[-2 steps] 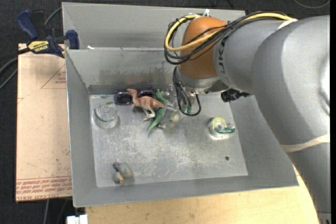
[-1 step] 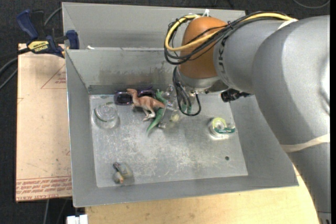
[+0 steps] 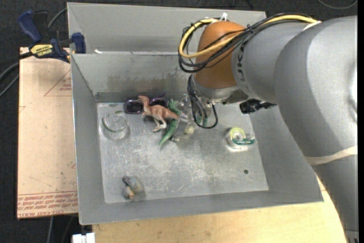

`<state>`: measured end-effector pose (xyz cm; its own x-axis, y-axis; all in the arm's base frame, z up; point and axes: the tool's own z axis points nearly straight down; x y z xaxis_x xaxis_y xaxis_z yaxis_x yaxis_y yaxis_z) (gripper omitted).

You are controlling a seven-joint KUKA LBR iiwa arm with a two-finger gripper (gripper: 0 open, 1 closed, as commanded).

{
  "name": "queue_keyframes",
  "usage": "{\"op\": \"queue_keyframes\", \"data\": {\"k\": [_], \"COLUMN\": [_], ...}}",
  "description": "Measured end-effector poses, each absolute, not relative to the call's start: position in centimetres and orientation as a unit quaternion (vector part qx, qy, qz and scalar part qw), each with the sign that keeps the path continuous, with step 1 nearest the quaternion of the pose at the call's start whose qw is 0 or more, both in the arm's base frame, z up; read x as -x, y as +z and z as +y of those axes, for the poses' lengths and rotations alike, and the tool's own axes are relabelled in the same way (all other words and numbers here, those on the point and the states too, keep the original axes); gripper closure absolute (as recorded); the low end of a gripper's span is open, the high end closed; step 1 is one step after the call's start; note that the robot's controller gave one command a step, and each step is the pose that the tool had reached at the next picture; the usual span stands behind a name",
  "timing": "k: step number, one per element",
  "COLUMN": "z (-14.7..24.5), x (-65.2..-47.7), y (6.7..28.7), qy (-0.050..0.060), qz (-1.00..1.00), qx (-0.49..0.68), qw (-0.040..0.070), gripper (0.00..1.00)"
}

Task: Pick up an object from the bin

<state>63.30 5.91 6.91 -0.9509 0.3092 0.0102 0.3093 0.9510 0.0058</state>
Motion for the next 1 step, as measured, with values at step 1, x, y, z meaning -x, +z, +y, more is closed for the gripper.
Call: {"op": "queue_keyframes", "data": {"k": [1], "z": [6.68], "x": [-62.78], "y": [7.23], "qy": [-0.004], "qz": [-0.988], "qx": [0.156], "qw": [0.005], "gripper": [1.0]}}
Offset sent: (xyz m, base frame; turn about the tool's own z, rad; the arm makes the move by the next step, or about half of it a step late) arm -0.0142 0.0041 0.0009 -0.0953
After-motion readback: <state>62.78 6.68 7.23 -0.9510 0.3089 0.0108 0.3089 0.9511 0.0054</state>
